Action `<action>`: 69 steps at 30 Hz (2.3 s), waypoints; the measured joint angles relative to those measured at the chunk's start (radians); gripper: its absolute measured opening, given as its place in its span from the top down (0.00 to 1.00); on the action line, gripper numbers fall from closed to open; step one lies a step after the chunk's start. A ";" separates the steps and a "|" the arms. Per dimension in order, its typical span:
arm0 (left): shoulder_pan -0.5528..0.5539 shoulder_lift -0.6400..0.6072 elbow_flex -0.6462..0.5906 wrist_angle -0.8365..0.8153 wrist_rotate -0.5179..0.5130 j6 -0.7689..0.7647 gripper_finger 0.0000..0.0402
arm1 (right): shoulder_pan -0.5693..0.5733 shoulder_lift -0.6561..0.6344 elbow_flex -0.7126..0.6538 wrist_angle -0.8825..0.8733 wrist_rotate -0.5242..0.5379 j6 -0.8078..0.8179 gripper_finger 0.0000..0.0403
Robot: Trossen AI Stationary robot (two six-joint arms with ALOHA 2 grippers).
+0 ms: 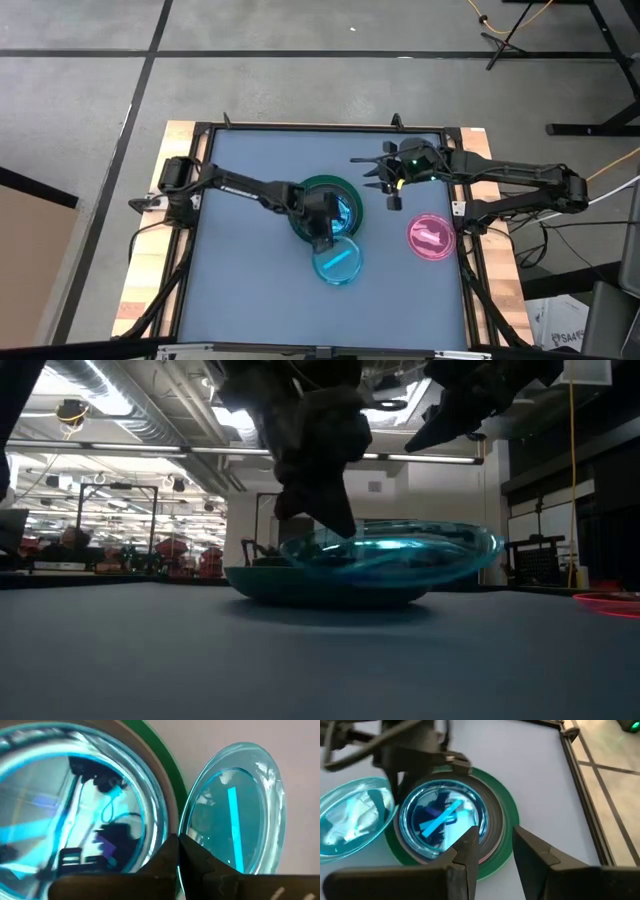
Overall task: Stack plastic plates
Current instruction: Stack the bottom blue plate on top of the top blue plate
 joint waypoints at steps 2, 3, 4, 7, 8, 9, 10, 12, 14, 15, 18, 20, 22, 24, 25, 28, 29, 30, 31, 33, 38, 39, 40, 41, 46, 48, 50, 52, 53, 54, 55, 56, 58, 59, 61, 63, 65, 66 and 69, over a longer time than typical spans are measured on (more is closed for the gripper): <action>0.037 0.000 0.000 0.011 0.044 0.000 1.00 | 0.000 0.000 0.000 -0.017 0.000 0.000 0.73; 0.054 0.000 0.000 0.016 0.062 -0.001 1.00 | 0.000 0.000 0.000 -0.024 0.000 0.000 0.73; 0.072 0.000 0.000 0.019 0.077 -0.001 1.00 | 0.000 0.000 0.000 -0.032 0.000 0.000 0.73; 0.125 0.000 0.000 0.029 0.121 -0.002 1.00 | 0.000 0.000 0.000 -0.039 0.000 0.000 0.73; 0.142 0.000 0.000 0.029 0.139 -0.002 1.00 | 0.000 0.000 0.000 -0.042 0.000 0.000 0.73; 0.158 0.000 0.000 0.029 0.157 -0.003 1.00 | 0.000 0.000 0.000 -0.045 0.000 0.000 0.73; 0.173 0.000 0.000 0.029 0.172 -0.003 1.00 | 0.000 0.000 0.000 -0.046 0.000 0.000 0.73; 0.202 0.000 0.000 0.029 0.195 -0.003 1.00 | 0.000 0.001 0.000 -0.052 0.000 0.000 0.73; 0.228 0.000 0.000 0.029 0.208 -0.003 1.00 | 0.000 0.001 0.000 -0.052 0.000 0.000 0.73; 0.241 0.000 0.000 0.029 0.214 -0.003 1.00 | 0.000 0.001 0.000 -0.052 0.000 0.000 0.73; 0.274 0.000 0.000 0.026 0.226 -0.003 1.00 | 0.000 0.001 0.000 -0.052 0.000 0.000 0.73; 0.292 -0.001 0.000 0.011 0.226 -0.003 1.00 | 0.000 0.001 0.000 -0.052 0.000 0.000 0.73; 0.307 -0.001 0.000 -0.017 0.228 -0.003 1.00 | 0.000 0.001 0.000 -0.052 0.000 0.000 0.73; 0.320 -0.001 0.000 -0.049 0.228 -0.003 1.00 | 0.000 0.001 0.000 -0.052 0.000 0.000 0.73; 0.324 -0.001 0.000 -0.067 0.228 -0.003 1.00 | 0.000 0.001 0.000 -0.052 0.000 0.000 0.73; 0.334 -0.001 0.000 -0.120 0.226 -0.003 1.00 | 0.000 0.001 0.000 -0.052 0.000 0.000 0.73; 0.335 -0.001 0.000 -0.137 0.222 -0.003 1.00 | 0.000 0.001 0.000 -0.052 0.000 0.000 0.73; 0.336 -0.001 0.000 -0.152 0.217 -0.003 1.00 | 0.000 0.001 0.000 -0.052 0.000 0.000 0.73; 0.336 -0.001 0.000 -0.164 0.210 -0.003 1.00 | 0.000 0.001 0.000 -0.052 0.000 0.000 0.73; 0.336 -0.001 0.000 -0.185 0.197 -0.004 1.00 | 0.000 0.001 0.000 -0.052 0.000 0.000 0.73; 0.336 -0.001 0.000 -0.205 0.129 -0.011 1.00 | 0.000 0.001 0.000 -0.052 0.000 0.000 0.73; 0.336 -0.001 0.000 -0.204 0.113 -0.011 1.00 | 0.000 0.001 0.000 -0.052 0.000 0.000 0.73; 0.336 -0.001 0.000 -0.205 0.103 -0.011 1.00 | 0.000 0.001 0.000 -0.052 0.000 0.000 0.73; 0.336 -0.001 0.000 -0.204 0.096 -0.011 1.00 | 0.000 0.001 0.000 -0.052 0.000 0.000 0.73; 0.334 -0.001 0.000 -0.204 0.055 -0.012 1.00 | 0.000 0.001 0.000 -0.052 0.000 0.000 0.73; 0.333 -0.001 0.000 -0.204 0.055 -0.011 1.00 | 0.000 0.001 0.000 -0.052 0.000 0.000 0.73; 0.329 -0.001 0.000 -0.204 0.054 -0.011 1.00 | 0.000 0.001 0.000 -0.052 0.000 0.000 0.73; 0.325 -0.001 0.000 -0.204 0.053 -0.007 1.00 | 0.000 0.001 0.000 -0.052 0.000 0.000 0.73; 0.322 -0.001 0.000 -0.204 0.053 -0.006 1.00 | 0.000 0.001 0.000 -0.052 0.000 0.000 0.73; 0.319 -0.001 0.000 -0.204 0.052 -0.006 1.00 | 0.000 0.001 0.000 -0.052 0.000 0.000 0.73; 0.317 -0.001 0.000 -0.203 0.051 -0.006 1.00 | 0.000 0.001 0.000 -0.052 0.000 0.000 0.73; 0.314 -0.001 0.000 -0.203 0.046 -0.006 1.00 | 0.000 0.001 0.000 -0.052 0.000 0.000 0.73; 0.309 -0.001 0.000 -0.203 0.028 -0.004 1.00 | 0.000 0.001 0.000 -0.052 0.000 0.000 0.73; 0.306 -0.001 0.000 -0.203 0.019 -0.003 1.00 | 0.000 0.001 0.000 -0.052 0.000 0.000 0.73; 0.304 -0.001 0.000 -0.203 0.012 -0.004 1.00 | 0.000 0.001 0.000 -0.052 0.000 0.000 0.73; 0.304 -0.001 0.000 -0.203 0.010 -0.003 1.00 | 0.000 0.001 0.000 -0.052 0.000 0.000 0.73; 0.304 -0.001 0.000 -0.203 0.010 -0.003 1.00 | 0.000 0.001 0.000 -0.052 0.000 0.000 0.73; 0.304 -0.001 0.000 -0.203 0.010 -0.003 1.00 | 0.000 0.001 0.000 -0.052 0.000 0.000 0.73; 0.304 -0.001 0.000 -0.203 0.010 -0.003 1.00 | 0.000 0.001 0.000 -0.052 0.000 0.000 0.73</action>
